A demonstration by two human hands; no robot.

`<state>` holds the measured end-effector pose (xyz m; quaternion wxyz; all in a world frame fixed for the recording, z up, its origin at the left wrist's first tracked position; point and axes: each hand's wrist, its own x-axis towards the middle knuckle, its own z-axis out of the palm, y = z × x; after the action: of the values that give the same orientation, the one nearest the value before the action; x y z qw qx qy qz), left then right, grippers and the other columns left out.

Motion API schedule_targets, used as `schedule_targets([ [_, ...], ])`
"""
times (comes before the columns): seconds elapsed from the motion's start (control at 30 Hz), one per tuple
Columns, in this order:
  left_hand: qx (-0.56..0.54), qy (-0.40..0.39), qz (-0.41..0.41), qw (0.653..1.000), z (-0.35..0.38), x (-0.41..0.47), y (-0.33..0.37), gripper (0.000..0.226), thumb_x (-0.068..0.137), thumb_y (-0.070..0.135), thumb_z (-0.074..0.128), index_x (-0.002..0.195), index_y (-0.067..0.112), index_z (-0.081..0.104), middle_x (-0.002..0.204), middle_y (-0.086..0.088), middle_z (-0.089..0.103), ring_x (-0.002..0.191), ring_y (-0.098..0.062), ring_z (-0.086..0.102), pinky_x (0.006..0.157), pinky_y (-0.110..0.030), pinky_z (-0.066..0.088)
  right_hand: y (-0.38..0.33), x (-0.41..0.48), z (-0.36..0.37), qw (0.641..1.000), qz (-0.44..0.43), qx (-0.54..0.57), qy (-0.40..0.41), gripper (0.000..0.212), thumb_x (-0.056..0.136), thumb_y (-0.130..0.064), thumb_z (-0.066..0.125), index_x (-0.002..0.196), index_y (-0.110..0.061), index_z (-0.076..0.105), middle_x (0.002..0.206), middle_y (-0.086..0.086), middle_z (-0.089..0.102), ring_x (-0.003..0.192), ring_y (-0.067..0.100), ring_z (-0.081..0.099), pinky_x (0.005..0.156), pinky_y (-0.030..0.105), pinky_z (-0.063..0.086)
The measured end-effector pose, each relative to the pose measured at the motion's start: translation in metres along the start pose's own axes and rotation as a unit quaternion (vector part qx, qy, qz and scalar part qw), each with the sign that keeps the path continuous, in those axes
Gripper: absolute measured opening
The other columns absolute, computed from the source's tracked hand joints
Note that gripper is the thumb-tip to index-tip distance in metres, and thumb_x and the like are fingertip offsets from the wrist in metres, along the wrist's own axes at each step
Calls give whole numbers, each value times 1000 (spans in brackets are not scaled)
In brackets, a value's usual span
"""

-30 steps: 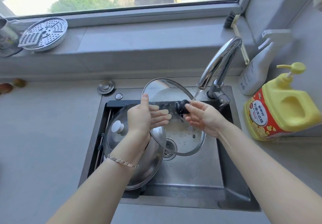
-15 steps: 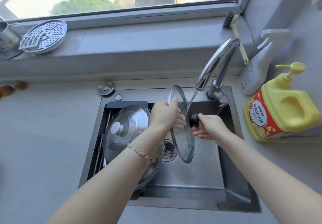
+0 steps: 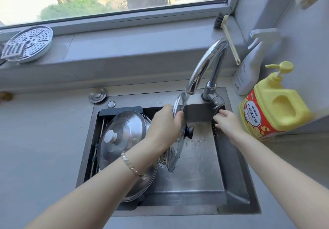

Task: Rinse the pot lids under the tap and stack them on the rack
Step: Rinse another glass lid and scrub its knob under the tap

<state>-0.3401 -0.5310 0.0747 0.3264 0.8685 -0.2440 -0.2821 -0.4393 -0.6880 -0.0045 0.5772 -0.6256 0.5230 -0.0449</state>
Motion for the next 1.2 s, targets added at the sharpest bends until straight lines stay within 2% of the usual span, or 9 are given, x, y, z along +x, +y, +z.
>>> schedule_targets([
  [0.17, -170, 21, -85, 982, -18, -21, -9, 16, 94, 18, 46, 83, 8, 40, 96, -20, 66, 61, -35, 69, 52, -50, 54, -21, 1, 19, 998, 7, 47, 33, 43, 87, -6, 52, 123, 16, 44, 100, 16, 58, 81, 21, 57, 100, 53, 43],
  [0.3, -201, 32, -102, 974, -24, -26, -15, 11, 93, 13, 48, 86, 9, 40, 98, -23, 65, 60, -38, 68, 54, -59, 50, -33, 3, 32, 996, 26, 84, 34, 43, 88, -2, 52, 128, 8, 42, 135, 17, 46, 110, 33, 55, 101, 47, 44],
  [0.4, -212, 33, -102, 971, -23, -31, -15, 7, 91, 11, 50, 90, 7, 44, 99, -23, 66, 56, -35, 67, 54, -60, 50, -44, 9, 34, 995, 29, 97, 1, 42, 87, 1, 51, 128, -4, 46, 134, 12, 45, 98, 23, 51, 97, 39, 48],
  [0.5, -226, 27, -106, 968, -24, -37, -14, 8, 90, 9, 51, 86, 6, 45, 99, -24, 66, 53, -30, 68, 57, -62, 49, -38, 9, 29, 998, 31, 49, -39, 51, 86, 0, 54, 135, -5, 39, 139, 11, 40, 111, 24, 50, 85, 32, 52],
  [0.6, -250, 18, -108, 962, -28, -44, -13, 6, 89, 6, 52, 86, 7, 46, 98, -24, 67, 51, -26, 68, 52, -48, 53, -25, -15, 25, 988, 3, -103, -114, 58, 89, -11, 56, 141, -2, 32, 133, 16, 47, 102, 24, 59, 79, 31, 54],
  [0.77, -248, -12, -101, 964, -31, -50, -10, 21, 83, 3, 57, 70, 9, 41, 100, -35, 64, 66, -40, 70, 37, -25, 47, -8, -81, 38, 951, -10, -136, -277, 35, 94, -40, 45, 125, -23, 41, 86, 6, 60, 61, 17, 66, 52, 24, 51],
  [0.93, -250, -54, -78, 964, -34, -58, -7, 30, 83, 8, 59, 64, 12, 37, 95, -29, 65, 75, -43, 69, 32, -14, 37, 7, -92, 37, 968, -76, -121, -205, 16, 92, -37, 49, 101, -23, 47, 64, 2, 57, 51, 14, 52, 48, 23, 44],
  [1.1, -283, -105, -65, 951, -40, -68, -11, 39, 97, 34, 43, 96, -3, 57, 94, -18, 71, 66, -33, 69, 38, -21, 47, 22, -93, 31, 977, -146, -74, -136, 10, 93, -29, 51, 87, -22, 50, 61, -6, 46, 52, 8, 39, 51, 21, 28],
  [1.2, -223, -93, -84, 967, -38, -73, -33, 32, 97, 25, 42, 79, 5, 59, 85, -10, 67, 55, -17, 67, 41, -22, 47, 27, -91, 25, 981, -152, -58, -103, 10, 92, -31, 51, 87, -22, 51, 67, -6, 47, 56, 8, 39, 53, 22, 28],
])
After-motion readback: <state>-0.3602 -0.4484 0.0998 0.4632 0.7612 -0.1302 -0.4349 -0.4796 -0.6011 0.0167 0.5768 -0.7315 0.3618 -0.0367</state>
